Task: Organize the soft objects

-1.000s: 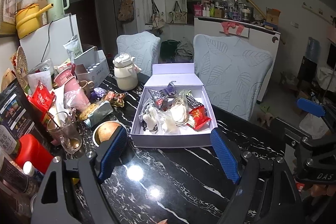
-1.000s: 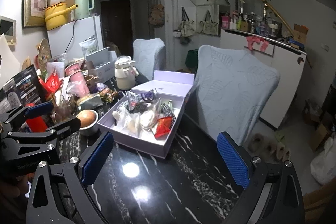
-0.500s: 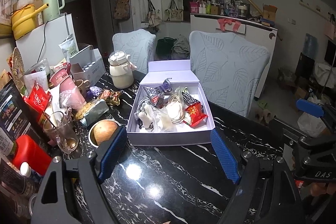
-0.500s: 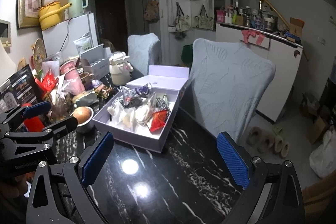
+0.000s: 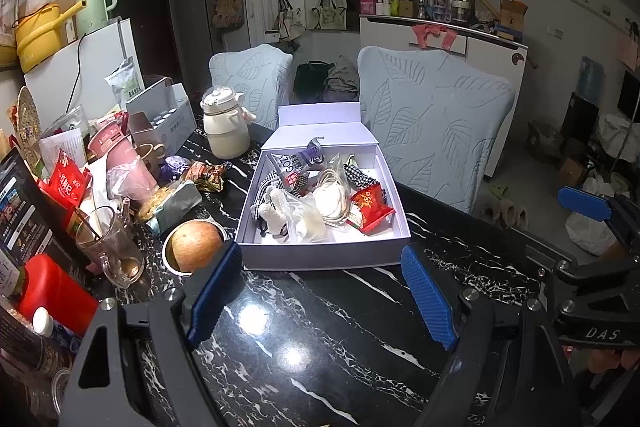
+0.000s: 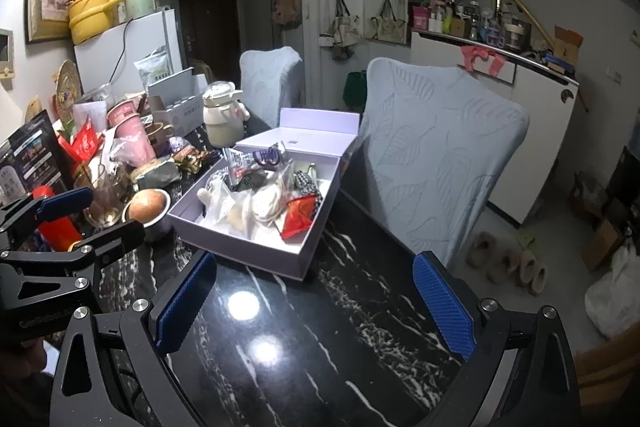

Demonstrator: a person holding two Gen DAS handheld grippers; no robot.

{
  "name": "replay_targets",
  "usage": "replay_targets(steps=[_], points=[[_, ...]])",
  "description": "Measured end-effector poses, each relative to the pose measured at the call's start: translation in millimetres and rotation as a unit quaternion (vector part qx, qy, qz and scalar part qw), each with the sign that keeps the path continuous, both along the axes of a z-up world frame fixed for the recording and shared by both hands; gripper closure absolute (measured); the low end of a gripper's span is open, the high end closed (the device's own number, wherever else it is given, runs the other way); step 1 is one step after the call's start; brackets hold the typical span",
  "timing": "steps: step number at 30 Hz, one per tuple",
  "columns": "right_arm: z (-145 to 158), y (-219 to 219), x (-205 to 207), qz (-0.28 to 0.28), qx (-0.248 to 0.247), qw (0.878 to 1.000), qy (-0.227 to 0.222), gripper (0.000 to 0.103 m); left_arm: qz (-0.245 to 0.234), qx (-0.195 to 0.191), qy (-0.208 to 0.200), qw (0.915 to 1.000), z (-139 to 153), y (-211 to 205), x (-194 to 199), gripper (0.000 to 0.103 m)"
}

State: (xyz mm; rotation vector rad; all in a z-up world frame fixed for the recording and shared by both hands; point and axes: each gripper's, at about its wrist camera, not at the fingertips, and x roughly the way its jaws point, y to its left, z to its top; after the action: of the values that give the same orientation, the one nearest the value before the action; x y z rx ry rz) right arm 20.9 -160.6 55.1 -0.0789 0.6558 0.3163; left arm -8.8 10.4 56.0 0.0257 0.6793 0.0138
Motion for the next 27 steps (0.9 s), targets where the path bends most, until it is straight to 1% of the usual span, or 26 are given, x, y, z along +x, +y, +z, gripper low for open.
replay_targets(steps=[7,23,27], points=[[-1.3,-1.2,2.0,-0.004,0.000,1.000,0.003,0.003,0.002,-0.001,-0.002,1.0000,1.0,1.3,-1.2,0.021],[-6.4,-2.7,7.4,-0.005,-0.003,1.000,0.012,0.003,-0.008,-0.003,0.010,0.9999,-3.6,-3.1,2.0,0.021],[-6.7,-2.6,7.7,-0.006,-0.003,1.000,0.012,0.003,-0.011,-0.012,0.016,0.9997,-5.8,-1.7,4.4,0.021]])
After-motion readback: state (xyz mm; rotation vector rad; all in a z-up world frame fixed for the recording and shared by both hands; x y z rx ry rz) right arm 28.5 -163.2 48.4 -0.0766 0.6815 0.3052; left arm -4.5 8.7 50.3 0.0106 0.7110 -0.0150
